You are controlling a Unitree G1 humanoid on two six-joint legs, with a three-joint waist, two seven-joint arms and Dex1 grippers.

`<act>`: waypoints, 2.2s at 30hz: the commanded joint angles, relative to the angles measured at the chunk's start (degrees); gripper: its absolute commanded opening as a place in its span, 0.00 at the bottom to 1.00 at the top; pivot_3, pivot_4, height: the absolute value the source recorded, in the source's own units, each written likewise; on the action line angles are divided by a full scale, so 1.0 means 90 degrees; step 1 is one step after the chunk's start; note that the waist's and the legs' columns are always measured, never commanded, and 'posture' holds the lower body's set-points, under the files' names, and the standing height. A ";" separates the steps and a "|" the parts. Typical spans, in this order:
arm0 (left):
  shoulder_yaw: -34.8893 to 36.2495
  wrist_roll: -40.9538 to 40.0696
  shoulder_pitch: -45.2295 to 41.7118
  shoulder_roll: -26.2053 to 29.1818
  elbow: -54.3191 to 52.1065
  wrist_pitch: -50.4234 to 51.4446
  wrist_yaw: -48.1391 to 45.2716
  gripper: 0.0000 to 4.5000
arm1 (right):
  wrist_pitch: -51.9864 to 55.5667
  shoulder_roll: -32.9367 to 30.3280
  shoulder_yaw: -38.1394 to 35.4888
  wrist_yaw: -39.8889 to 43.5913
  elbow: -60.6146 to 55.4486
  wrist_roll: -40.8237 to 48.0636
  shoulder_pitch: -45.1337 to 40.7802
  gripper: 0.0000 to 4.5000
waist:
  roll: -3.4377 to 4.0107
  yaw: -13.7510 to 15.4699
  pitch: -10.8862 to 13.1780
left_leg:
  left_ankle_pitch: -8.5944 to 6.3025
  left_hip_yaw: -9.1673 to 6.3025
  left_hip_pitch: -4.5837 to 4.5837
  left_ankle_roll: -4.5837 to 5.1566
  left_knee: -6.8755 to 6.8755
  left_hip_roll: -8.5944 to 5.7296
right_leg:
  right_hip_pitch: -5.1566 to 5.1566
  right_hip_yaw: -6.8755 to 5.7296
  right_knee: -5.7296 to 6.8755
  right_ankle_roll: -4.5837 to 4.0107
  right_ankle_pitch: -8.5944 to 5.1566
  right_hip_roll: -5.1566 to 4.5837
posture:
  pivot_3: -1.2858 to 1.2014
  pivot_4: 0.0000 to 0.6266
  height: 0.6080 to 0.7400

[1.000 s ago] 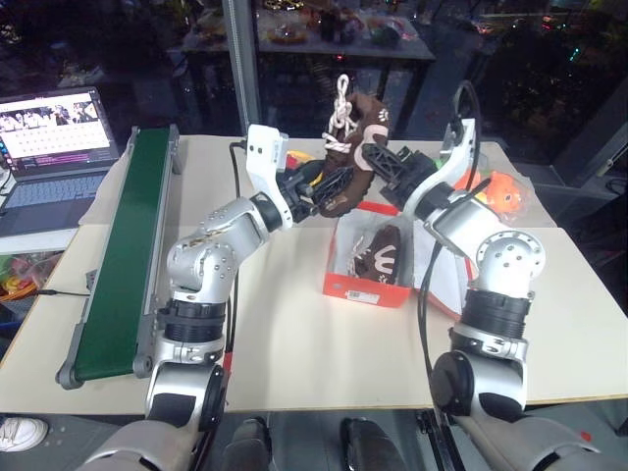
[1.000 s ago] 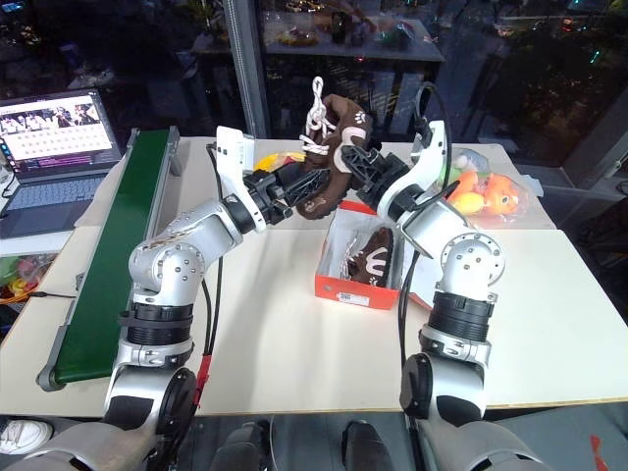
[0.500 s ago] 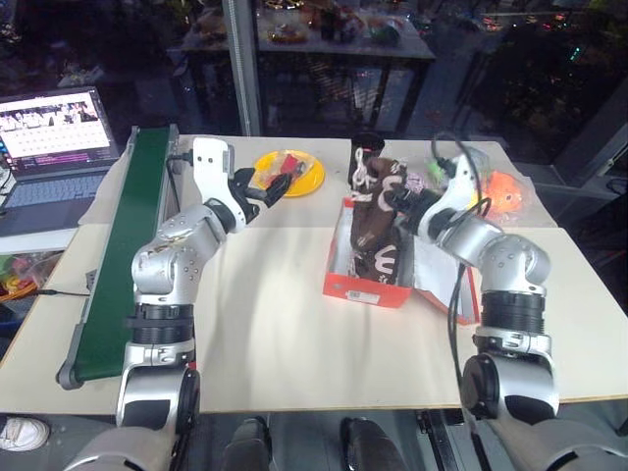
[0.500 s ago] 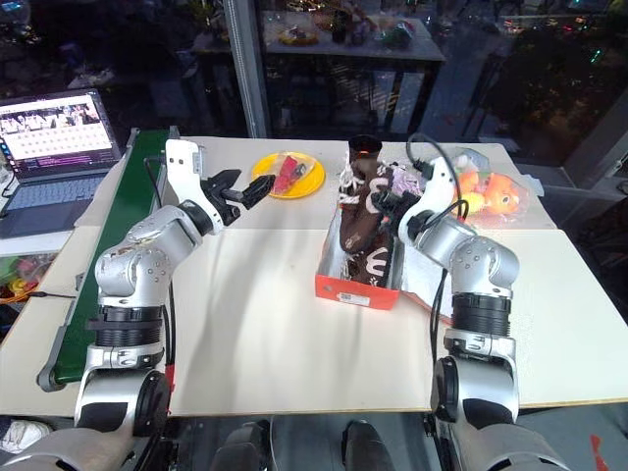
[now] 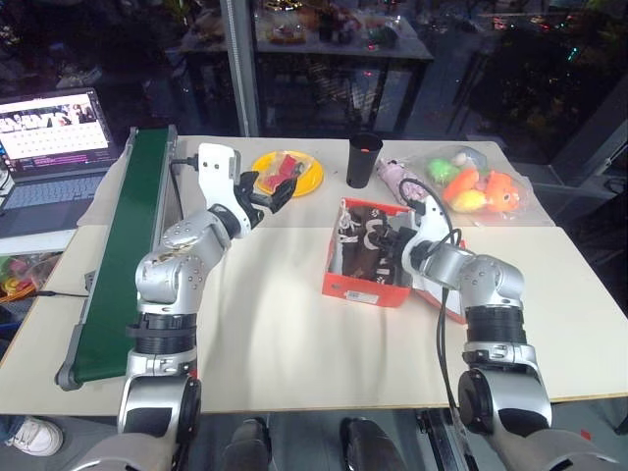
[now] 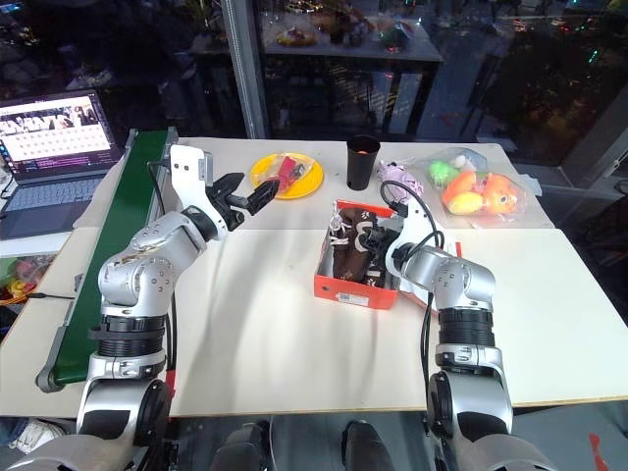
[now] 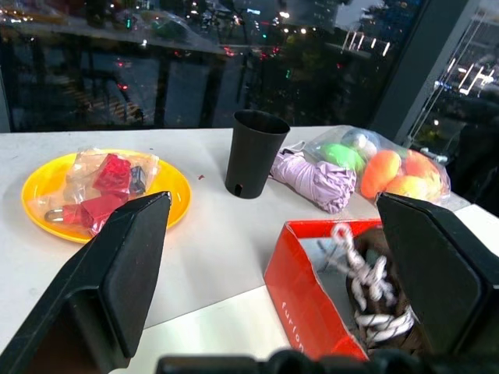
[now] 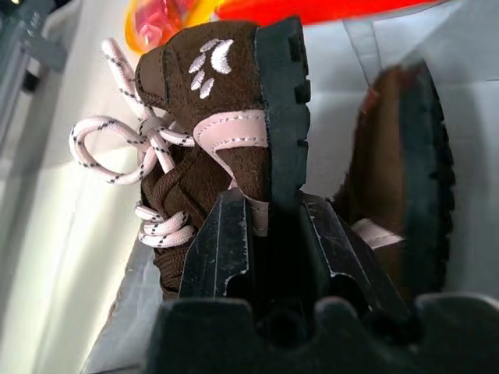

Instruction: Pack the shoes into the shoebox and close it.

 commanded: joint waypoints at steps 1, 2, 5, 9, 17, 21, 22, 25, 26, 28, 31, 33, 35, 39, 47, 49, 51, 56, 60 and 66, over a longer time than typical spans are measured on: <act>-0.0017 0.0058 -0.0149 -0.0002 -0.0138 -0.0082 0.0001 1.00 | 0.0456 -0.0159 0.0408 -0.0268 0.0391 -0.0632 -0.0161 0.07 | 0.0000 0.0001 0.0000 | 0.0000 0.0000 0.0004 0.0000 0.0000 0.0000 | 0.0003 0.0000 0.0000 0.0000 0.0000 0.0000 | 0.52 0.24 0.97; -0.0028 0.0068 -0.0152 -0.0029 -0.0122 -0.0100 0.0006 1.00 | 0.0530 -0.0231 0.0598 -0.0177 0.0400 -0.0765 -0.0165 0.07 | 0.0001 0.0001 0.0000 | 0.0000 0.0000 0.0008 0.0000 0.0000 0.0000 | 0.0006 0.0000 0.0001 0.0000 0.0000 0.0000 | 0.52 0.24 0.97; -0.0095 0.0113 -0.0170 -0.0126 -0.0070 -0.0180 0.0009 1.00 | 0.0792 -0.0488 0.1251 0.0204 0.0428 -0.1117 -0.0207 0.07 | 0.0002 0.0042 -0.0002 | 0.0000 0.0000 0.0018 -0.0001 -0.0001 0.0000 | 0.0016 -0.0001 0.0000 0.0000 -0.0002 0.0000 | 0.52 0.24 0.97; -0.0126 0.0186 -0.0159 -0.0223 -0.0049 -0.0248 0.0012 1.00 | 0.0899 -0.0618 0.1861 0.0625 0.0662 -0.1466 -0.0392 0.07 | 0.0000 0.0087 -0.0007 | -0.0001 0.0001 0.0018 -0.0001 -0.0001 -0.0001 | 0.0019 -0.0001 -0.0004 0.0002 -0.0004 -0.0003 | 0.52 0.24 0.97; -0.0221 0.0300 0.0006 -0.0427 -0.0134 -0.0368 0.0042 1.00 | -0.0225 -0.0950 0.4258 0.2612 0.1588 -0.3014 -0.0563 0.07 | -0.0009 0.0126 -0.0063 | -0.0003 0.0001 0.0061 -0.0002 -0.0005 -0.0001 | 0.0057 -0.0001 -0.0006 0.0002 -0.0010 -0.0002 | 0.52 0.24 0.97; -0.0219 0.0324 0.0128 -0.0481 -0.0249 -0.0361 0.0074 1.00 | -0.0701 -0.1341 0.4976 0.3459 0.1704 -0.3729 -0.0518 0.07 | -0.0011 0.0198 -0.0123 | -0.0037 0.0001 0.0108 -0.0046 -0.0007 -0.0001 | 0.0117 -0.0008 -0.0029 0.0004 -0.0079 -0.0004 | 0.52 0.24 0.97; -0.0203 0.0323 0.0165 -0.0481 -0.0276 -0.0354 0.0079 1.00 | -0.0769 -0.1447 0.5081 0.3647 0.1690 -0.3868 -0.0508 0.07 | -0.0010 0.0225 -0.0147 | -0.0038 0.0001 0.0108 -0.0048 -0.0007 -0.0001 | 0.0120 -0.0008 -0.0031 0.0004 -0.0081 -0.0004 | 0.52 0.24 0.97; -0.0186 0.0335 0.0217 -0.0488 -0.0308 -0.0345 0.0084 1.00 | -0.0810 -0.1535 0.5046 0.3998 0.1653 -0.4010 -0.0480 0.07 | -0.0010 0.0322 -0.0178 | -0.0041 0.0000 0.0108 -0.0052 -0.0007 -0.0005 | 0.0125 -0.0008 -0.0039 -0.0002 -0.0085 -0.0007 | 0.52 0.24 0.97; -0.0189 0.0339 0.0220 -0.0492 -0.0312 -0.0343 0.0088 1.00 | -0.0818 -0.1530 0.5012 0.4060 0.1655 -0.4053 -0.0473 0.07 | -0.0010 0.0349 -0.0182 | -0.0042 0.0000 0.0108 -0.0053 -0.0007 -0.0004 | 0.0125 -0.0008 -0.0045 -0.0003 -0.0086 -0.0007 | 0.52 0.24 0.97; -0.0192 0.0343 0.0221 -0.0499 -0.0318 -0.0341 0.0096 1.00 | -0.0750 -0.1489 0.4807 0.4381 0.1447 -0.3881 -0.0368 0.07 | -0.0013 0.0374 -0.0185 | -0.0044 0.0000 0.0108 -0.0058 -0.0007 -0.0004 | 0.0123 -0.0009 -0.0057 -0.0004 -0.0086 -0.0007 | 0.52 0.24 0.97; -0.0201 0.0347 0.0212 -0.0507 -0.0318 -0.0330 0.0107 1.00 | -0.0517 -0.1317 0.4426 0.4554 0.1235 -0.3598 -0.0237 0.07 | -0.0028 0.0381 -0.0203 | -0.0046 0.0001 0.0105 -0.0060 -0.0007 -0.0005 | 0.0128 -0.0009 -0.0072 -0.0005 -0.0086 -0.0008 | 0.52 0.24 0.97; -0.0210 0.0336 0.0208 -0.0507 -0.0322 -0.0311 0.0094 1.00 | -0.0370 -0.1226 0.4227 0.4571 0.1122 -0.3526 -0.0175 0.07 | -0.0037 0.0371 -0.0214 | -0.0047 0.0001 0.0100 -0.0061 -0.0009 -0.0005 | 0.0134 -0.0009 -0.0072 -0.0005 -0.0085 -0.0008 | 0.52 0.24 0.97; -0.0224 0.0333 0.0196 -0.0507 -0.0320 -0.0296 0.0084 1.00 | -0.0280 -0.1157 0.4061 0.4539 0.1036 -0.3525 -0.0095 0.07 | -0.0039 0.0364 -0.0217 | -0.0047 0.0001 0.0097 -0.0061 -0.0018 -0.0003 | 0.0137 -0.0009 -0.0068 -0.0008 -0.0084 -0.0005 | 0.52 0.24 0.97; -0.0237 0.0336 0.0167 -0.0507 -0.0287 -0.0290 0.0068 1.00 | -0.0177 -0.1010 0.3751 0.4502 0.0915 -0.3505 0.0050 0.18 | -0.0039 0.0345 -0.0223 | -0.0046 0.0000 0.0098 -0.0061 -0.0037 -0.0001 | 0.0127 -0.0009 -0.0056 -0.0019 -0.0088 0.0000 | 0.52 0.24 0.97; -0.0330 0.0333 0.0078 -0.0534 -0.0173 -0.0286 -0.0040 1.00 | 0.0314 -0.0894 0.3092 0.4285 0.0236 -0.3289 0.0196 0.80 | -0.0038 0.0337 -0.0223 | -0.0046 0.0000 0.0097 -0.0060 -0.0040 -0.0003 | 0.0126 -0.0008 -0.0058 -0.0018 -0.0091 -0.0001 | 0.52 0.24 0.97; -0.0352 0.0331 0.0076 -0.0526 -0.0161 -0.0279 -0.0080 1.00 | 0.0537 -0.0974 0.2946 0.4236 -0.0172 -0.3223 0.0208 0.94 | -0.0033 0.0339 -0.0219 | -0.0046 0.0000 0.0097 -0.0060 -0.0040 -0.0003 | 0.0124 -0.0008 -0.0057 -0.0016 -0.0093 -0.0002 | 0.52 0.24 0.97; -0.0384 0.0336 0.0070 -0.0493 -0.0153 -0.0268 -0.0144 1.00 | 0.0812 -0.1056 0.2806 0.4206 -0.0588 -0.3114 0.0205 0.99 | -0.0031 0.0342 -0.0218 | -0.0046 0.0000 0.0092 -0.0060 -0.0039 -0.0003 | 0.0119 -0.0007 -0.0058 -0.0016 -0.0093 -0.0002 | 0.52 0.24 0.97; -0.0737 0.0401 0.0085 -0.0103 -0.0229 -0.0154 -0.0739 1.00 | 0.2138 -0.1424 0.2057 0.4235 -0.2247 -0.2434 0.0045 0.99 | 0.0003 0.0343 -0.0189 | -0.0046 0.0000 0.0060 -0.0060 -0.0039 -0.0004 | 0.0095 -0.0007 -0.0059 -0.0025 -0.0088 -0.0003 | 0.52 0.24 0.97; -0.1123 0.0201 0.0178 0.0300 -0.0485 0.0066 -0.1590 1.00 | 0.3003 -0.1681 0.1484 0.4082 -0.3074 -0.1981 -0.0017 0.99 | 0.0029 0.0332 -0.0163 | -0.0034 0.0000 0.0024 -0.0041 -0.0041 -0.0005 | 0.0054 -0.0006 -0.0056 -0.0039 -0.0076 -0.0001 | 0.52 0.24 0.97; -0.1614 0.0107 0.0131 0.0602 -0.0626 0.0197 -0.2538 1.00 | 0.3360 -0.1797 0.0977 0.3625 -0.3617 -0.1765 0.0162 0.99 | 0.0049 0.0314 -0.0146 | -0.0014 0.0000 -0.0013 -0.0008 -0.0039 -0.0005 | 0.0012 -0.0002 -0.0044 -0.0017 -0.0064 0.0001 | 0.52 0.24 0.97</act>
